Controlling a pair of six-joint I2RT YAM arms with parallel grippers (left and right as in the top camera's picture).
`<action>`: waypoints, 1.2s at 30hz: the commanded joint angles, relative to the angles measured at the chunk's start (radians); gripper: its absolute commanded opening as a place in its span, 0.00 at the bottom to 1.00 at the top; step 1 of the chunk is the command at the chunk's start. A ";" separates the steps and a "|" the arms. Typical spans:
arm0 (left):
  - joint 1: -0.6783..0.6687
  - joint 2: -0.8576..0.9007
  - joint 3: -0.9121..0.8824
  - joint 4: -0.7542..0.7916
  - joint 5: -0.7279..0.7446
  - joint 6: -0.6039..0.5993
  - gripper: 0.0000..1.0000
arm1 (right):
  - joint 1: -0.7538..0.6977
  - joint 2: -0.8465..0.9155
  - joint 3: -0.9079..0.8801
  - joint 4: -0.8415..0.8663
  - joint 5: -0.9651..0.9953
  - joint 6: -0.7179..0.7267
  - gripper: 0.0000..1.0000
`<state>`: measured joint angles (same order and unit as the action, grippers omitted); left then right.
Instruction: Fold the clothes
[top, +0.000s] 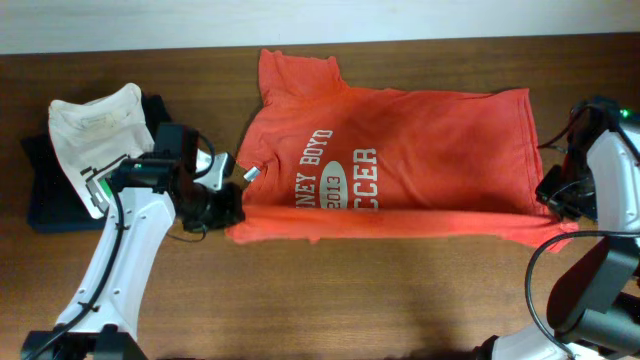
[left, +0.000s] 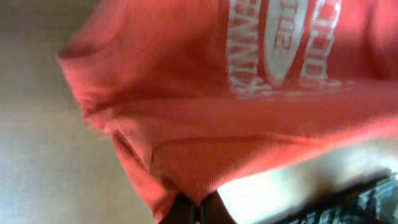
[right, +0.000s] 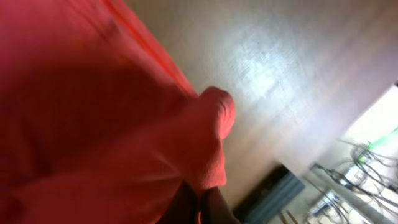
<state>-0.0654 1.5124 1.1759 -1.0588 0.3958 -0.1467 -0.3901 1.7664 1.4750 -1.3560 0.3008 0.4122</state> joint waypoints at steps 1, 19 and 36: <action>0.003 0.015 0.002 0.142 0.018 -0.131 0.00 | -0.003 -0.009 0.000 0.080 -0.062 -0.008 0.04; 0.003 0.262 0.002 0.528 0.045 -0.134 0.00 | 0.036 0.090 0.000 0.331 -0.245 -0.153 0.05; -0.062 0.279 0.023 0.496 0.135 -0.010 0.46 | 0.042 0.139 -0.121 0.378 -0.233 -0.153 0.38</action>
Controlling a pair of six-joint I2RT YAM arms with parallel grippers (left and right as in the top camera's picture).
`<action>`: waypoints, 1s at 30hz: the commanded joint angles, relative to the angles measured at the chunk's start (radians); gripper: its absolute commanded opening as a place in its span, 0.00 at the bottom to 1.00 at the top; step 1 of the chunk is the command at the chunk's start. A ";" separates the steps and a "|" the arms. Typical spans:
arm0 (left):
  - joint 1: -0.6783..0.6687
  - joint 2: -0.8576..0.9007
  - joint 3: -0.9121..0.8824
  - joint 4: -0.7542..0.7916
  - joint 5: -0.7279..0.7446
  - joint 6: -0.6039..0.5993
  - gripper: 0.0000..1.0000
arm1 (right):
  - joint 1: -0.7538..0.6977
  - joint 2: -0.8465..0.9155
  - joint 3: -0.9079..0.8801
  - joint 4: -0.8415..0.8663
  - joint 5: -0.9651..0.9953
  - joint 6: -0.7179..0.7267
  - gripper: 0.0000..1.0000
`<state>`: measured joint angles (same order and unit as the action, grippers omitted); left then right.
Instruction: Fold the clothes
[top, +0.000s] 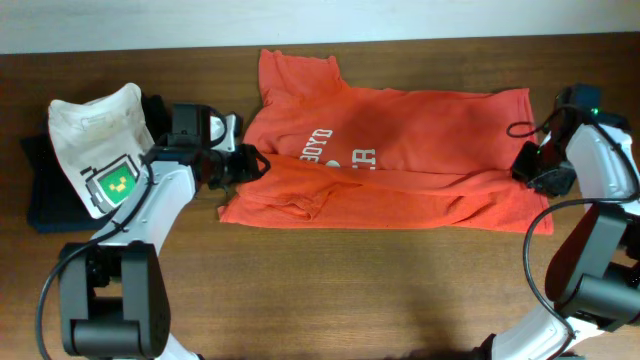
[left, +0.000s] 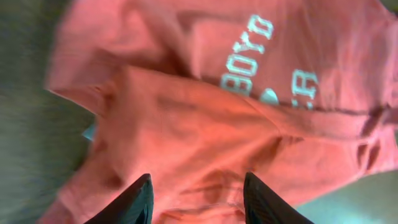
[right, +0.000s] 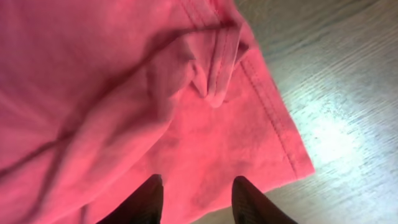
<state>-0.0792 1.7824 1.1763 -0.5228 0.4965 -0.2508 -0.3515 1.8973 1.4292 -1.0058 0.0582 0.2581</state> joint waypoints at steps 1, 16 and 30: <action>-0.071 0.009 0.022 -0.066 -0.004 0.113 0.46 | 0.003 0.008 -0.099 0.047 0.010 0.001 0.36; -0.366 0.133 0.021 -0.085 -0.416 0.162 0.57 | 0.002 0.006 -0.214 0.131 0.009 0.001 0.33; -0.319 0.138 0.021 -0.084 -0.415 0.137 0.57 | -0.029 0.008 -0.122 0.285 0.009 0.003 0.31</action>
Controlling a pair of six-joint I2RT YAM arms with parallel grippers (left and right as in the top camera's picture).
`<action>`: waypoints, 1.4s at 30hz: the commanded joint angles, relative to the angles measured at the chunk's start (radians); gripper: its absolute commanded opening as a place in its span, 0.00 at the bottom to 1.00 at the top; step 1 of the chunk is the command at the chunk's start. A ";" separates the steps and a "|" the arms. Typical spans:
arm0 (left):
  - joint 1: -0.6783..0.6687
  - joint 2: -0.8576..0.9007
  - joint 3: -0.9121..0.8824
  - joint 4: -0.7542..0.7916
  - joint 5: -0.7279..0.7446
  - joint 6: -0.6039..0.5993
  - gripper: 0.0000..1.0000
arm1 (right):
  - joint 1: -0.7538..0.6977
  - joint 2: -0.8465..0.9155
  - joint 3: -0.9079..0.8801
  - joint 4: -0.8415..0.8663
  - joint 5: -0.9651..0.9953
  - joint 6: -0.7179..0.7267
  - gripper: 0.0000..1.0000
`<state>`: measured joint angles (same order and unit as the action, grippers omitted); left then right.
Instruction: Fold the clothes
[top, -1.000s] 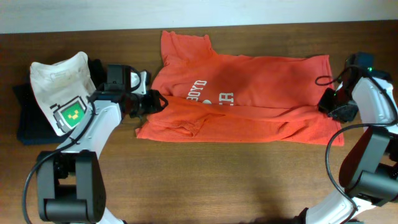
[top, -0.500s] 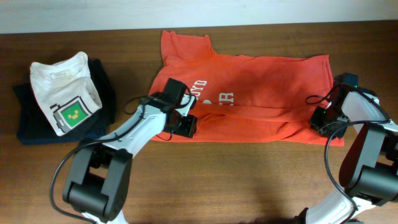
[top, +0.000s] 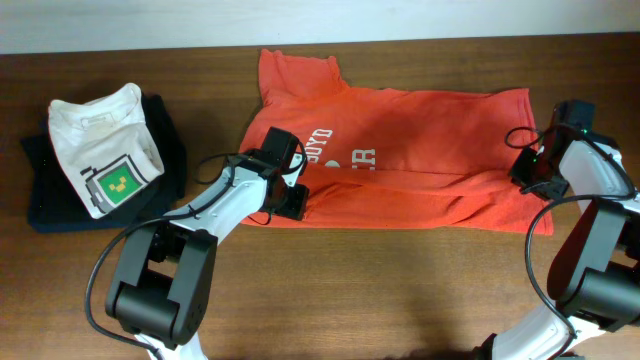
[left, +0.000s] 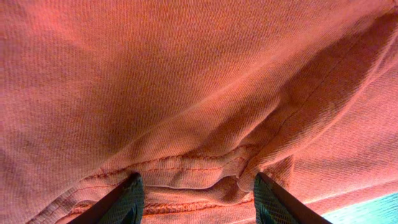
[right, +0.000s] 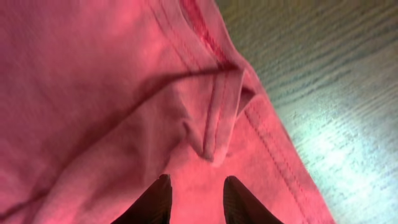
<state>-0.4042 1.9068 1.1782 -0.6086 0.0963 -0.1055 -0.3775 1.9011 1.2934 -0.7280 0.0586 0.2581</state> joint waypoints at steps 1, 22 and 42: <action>0.006 0.014 0.019 0.002 -0.015 -0.014 0.57 | -0.003 0.004 0.011 0.011 0.010 -0.002 0.31; 0.006 0.014 0.019 0.002 -0.015 -0.013 0.57 | -0.003 0.009 -0.085 0.105 0.076 -0.019 0.32; 0.006 0.014 0.019 -0.003 -0.015 -0.013 0.57 | -0.065 0.009 -0.027 0.303 0.118 -0.015 0.27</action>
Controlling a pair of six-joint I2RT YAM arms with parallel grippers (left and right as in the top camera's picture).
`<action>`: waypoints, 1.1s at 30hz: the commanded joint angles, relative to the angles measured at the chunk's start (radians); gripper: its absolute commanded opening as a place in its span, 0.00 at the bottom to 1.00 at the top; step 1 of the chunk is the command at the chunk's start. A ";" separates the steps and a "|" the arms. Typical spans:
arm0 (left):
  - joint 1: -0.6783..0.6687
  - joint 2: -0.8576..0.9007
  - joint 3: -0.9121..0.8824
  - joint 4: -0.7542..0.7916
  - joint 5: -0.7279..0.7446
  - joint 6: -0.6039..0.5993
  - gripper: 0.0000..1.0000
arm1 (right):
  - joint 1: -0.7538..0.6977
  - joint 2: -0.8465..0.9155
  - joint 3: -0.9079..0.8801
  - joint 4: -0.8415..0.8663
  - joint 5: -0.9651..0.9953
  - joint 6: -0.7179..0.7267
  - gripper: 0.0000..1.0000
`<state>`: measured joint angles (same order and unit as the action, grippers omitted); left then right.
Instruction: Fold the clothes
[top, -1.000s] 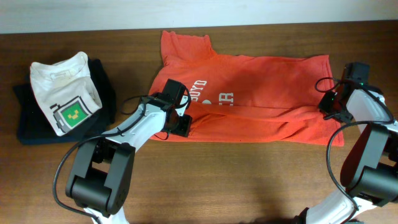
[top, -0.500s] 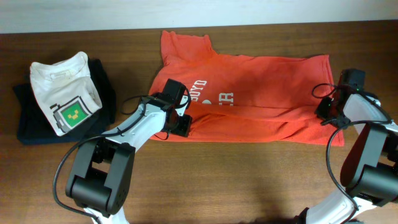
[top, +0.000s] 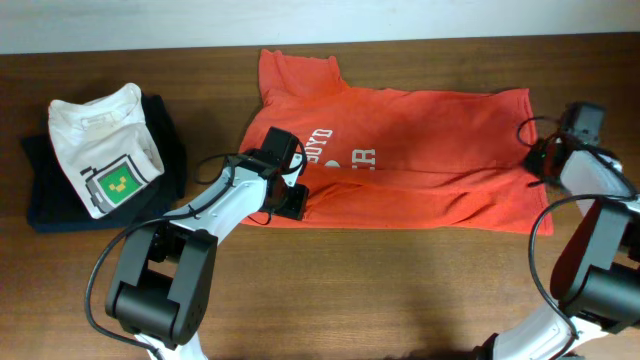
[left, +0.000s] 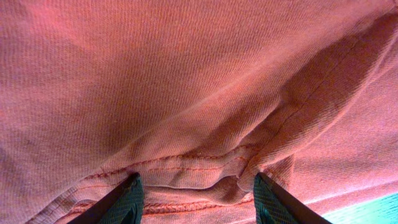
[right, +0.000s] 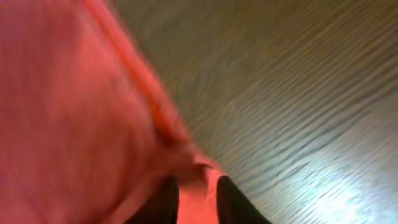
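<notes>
An orange T-shirt (top: 420, 130) with white print lies flat across the table, its lower part folded up over the print. My left gripper (top: 291, 203) rests on the shirt's lower left hem. In the left wrist view it (left: 198, 200) stands wide open, with the stitched hem (left: 186, 177) bunched between the fingers. My right gripper (top: 545, 160) is at the shirt's right edge. The right wrist view is blurred; there the gripper (right: 198, 200) has its fingers a little apart, with the shirt's edge (right: 193, 171) between them.
A folded white T-shirt (top: 100, 140) with a green print lies on a dark folded garment (top: 40, 195) at the left end of the wooden table (top: 350, 290). The table's far edge meets a white wall. Cables hang off both arms.
My right gripper has moved a little farther along the shirt's right edge, and its fingers stand closer together. Its view now shows bare table beside the cloth. The left gripper has not moved.
Both grippers were shut on the shirt's lower corners, holding the hem up. Then both were open and the lower part lay folded over the print. After that the left gripper sat open on the lower left hem, and the right stayed at the right edge.
</notes>
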<state>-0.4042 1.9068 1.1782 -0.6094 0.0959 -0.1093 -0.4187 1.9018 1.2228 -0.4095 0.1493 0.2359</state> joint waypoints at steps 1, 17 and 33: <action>0.006 0.014 0.019 -0.002 -0.015 -0.010 0.57 | -0.027 0.008 0.045 -0.045 0.020 0.007 0.27; 0.006 0.014 0.019 -0.056 -0.106 -0.010 0.57 | -0.028 0.008 -0.053 -0.428 0.020 0.008 0.42; 0.087 0.014 -0.164 -0.107 -0.107 -0.296 0.61 | -0.189 0.008 -0.163 -0.432 0.121 0.144 0.22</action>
<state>-0.3450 1.8721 1.1149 -0.6701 -0.0246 -0.3305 -0.5663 1.8645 1.1049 -0.8379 0.1822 0.3485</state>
